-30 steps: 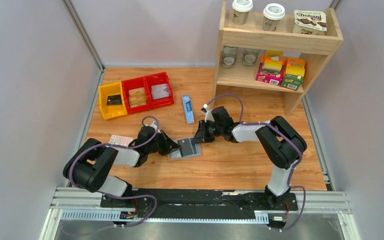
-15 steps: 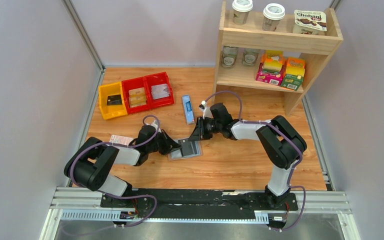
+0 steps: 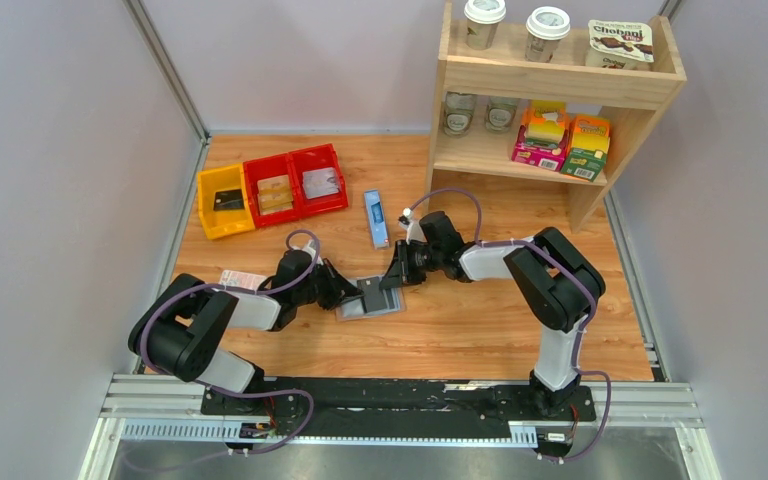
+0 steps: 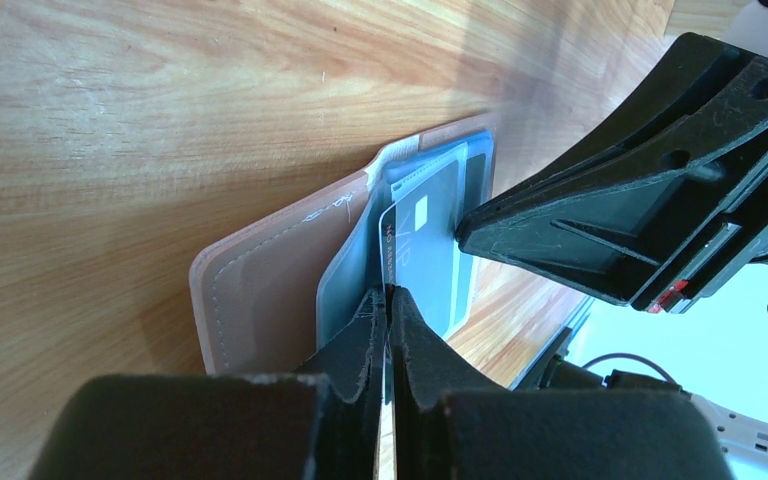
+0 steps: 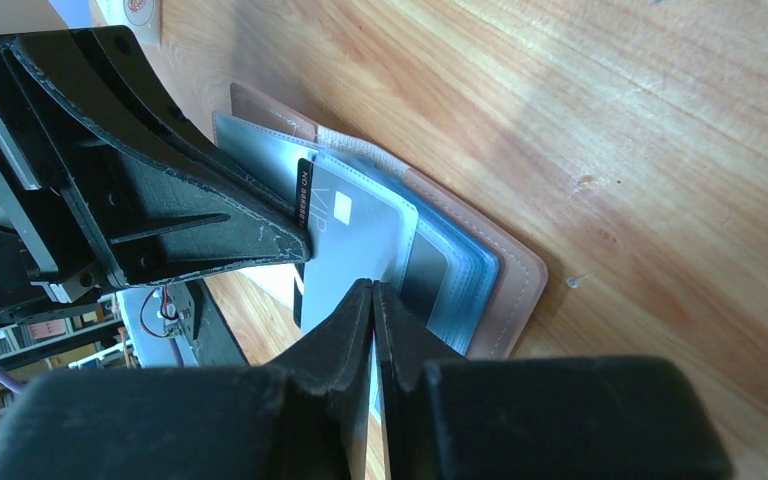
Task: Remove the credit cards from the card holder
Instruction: Remove the credit card from the card holder, then place the credit card in the storage box.
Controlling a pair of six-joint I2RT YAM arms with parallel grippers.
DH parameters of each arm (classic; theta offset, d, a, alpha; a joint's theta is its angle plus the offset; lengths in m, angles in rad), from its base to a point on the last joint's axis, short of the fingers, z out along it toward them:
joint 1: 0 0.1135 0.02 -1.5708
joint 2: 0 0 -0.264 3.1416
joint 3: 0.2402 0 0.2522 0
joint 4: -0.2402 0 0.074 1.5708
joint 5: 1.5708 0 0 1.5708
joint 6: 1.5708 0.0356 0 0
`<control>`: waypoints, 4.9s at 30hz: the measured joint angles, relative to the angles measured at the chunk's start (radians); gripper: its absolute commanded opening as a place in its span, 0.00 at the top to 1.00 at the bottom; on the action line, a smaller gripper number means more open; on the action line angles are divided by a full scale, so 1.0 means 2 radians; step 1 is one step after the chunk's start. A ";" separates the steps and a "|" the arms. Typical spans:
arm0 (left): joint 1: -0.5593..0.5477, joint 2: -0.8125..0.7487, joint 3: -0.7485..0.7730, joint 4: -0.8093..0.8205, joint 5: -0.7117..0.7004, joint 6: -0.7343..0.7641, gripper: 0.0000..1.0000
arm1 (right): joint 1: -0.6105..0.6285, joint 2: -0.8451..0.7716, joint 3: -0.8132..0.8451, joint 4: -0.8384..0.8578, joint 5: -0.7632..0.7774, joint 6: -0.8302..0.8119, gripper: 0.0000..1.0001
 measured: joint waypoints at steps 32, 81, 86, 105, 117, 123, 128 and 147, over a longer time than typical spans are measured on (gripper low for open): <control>0.019 -0.022 -0.054 0.068 -0.005 -0.033 0.90 | 0.000 0.000 -0.002 0.001 0.000 -0.012 0.94; 0.026 -0.118 -0.051 -0.034 -0.031 0.004 0.94 | 0.000 0.000 -0.001 0.000 -0.001 -0.011 0.95; 0.027 -0.197 -0.051 -0.117 -0.061 0.028 0.97 | 0.000 0.000 -0.001 0.000 -0.001 -0.011 0.95; 0.042 -0.500 0.027 -0.356 -0.316 0.072 1.00 | 0.000 0.000 0.005 -0.013 -0.001 -0.012 0.95; 0.190 -0.389 0.066 -0.225 -0.361 0.010 1.00 | -0.001 0.000 0.009 -0.024 -0.001 -0.012 0.95; 0.251 -0.317 0.076 -0.154 -0.392 -0.014 1.00 | -0.002 0.000 0.009 -0.025 -0.001 -0.012 0.95; 0.299 -0.225 0.105 -0.114 -0.416 -0.040 1.00 | -0.009 -0.002 0.009 -0.028 -0.001 -0.016 0.95; 0.323 0.087 0.277 -0.038 -0.428 -0.174 1.00 | -0.026 -0.002 0.010 -0.035 -0.005 -0.027 0.94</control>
